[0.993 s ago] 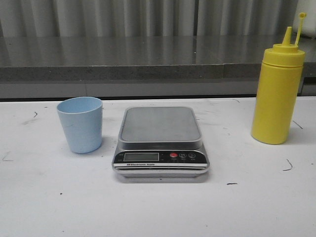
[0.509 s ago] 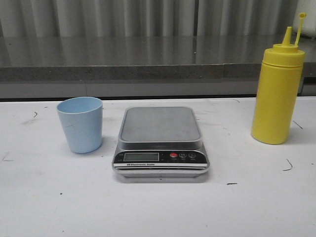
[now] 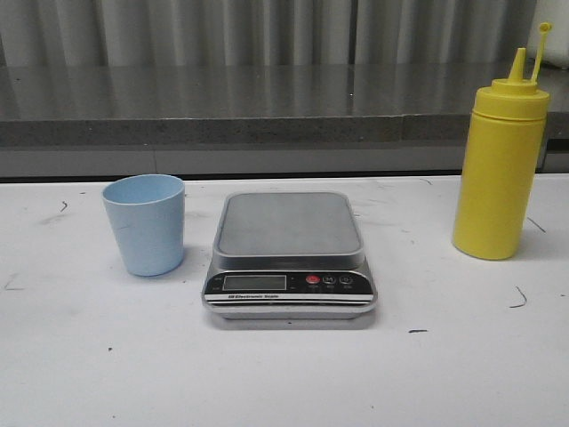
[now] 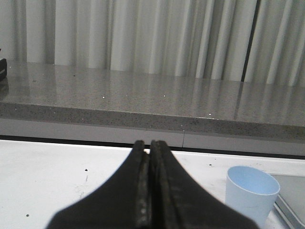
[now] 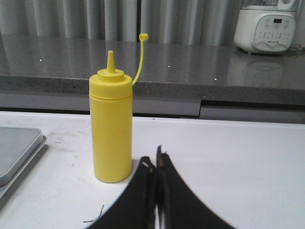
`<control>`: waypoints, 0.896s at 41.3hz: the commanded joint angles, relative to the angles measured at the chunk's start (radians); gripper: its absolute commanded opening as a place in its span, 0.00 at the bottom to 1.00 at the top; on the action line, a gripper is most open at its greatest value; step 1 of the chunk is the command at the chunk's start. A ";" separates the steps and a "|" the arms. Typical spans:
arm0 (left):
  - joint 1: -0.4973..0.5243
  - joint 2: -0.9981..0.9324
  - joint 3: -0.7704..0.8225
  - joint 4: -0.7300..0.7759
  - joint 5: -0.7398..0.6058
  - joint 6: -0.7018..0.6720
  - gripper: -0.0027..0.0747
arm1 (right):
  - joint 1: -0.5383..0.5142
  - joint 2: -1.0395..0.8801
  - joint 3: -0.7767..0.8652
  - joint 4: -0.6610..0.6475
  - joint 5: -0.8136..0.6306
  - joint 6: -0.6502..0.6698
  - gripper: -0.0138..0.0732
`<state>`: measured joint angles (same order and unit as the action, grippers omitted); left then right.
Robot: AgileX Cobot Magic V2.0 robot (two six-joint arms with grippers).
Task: Pour seasoning into cup on scale with both arms
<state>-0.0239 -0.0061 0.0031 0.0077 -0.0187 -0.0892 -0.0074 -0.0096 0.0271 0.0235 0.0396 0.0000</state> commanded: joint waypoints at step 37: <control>-0.001 0.509 -0.790 -0.008 0.634 -0.007 0.01 | 0.005 0.501 -0.697 -0.051 0.594 -0.012 0.08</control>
<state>-0.0239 0.4622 -0.7541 0.0077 0.6830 -0.0892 -0.0059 0.4519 -0.6487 -0.0147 0.6984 -0.0053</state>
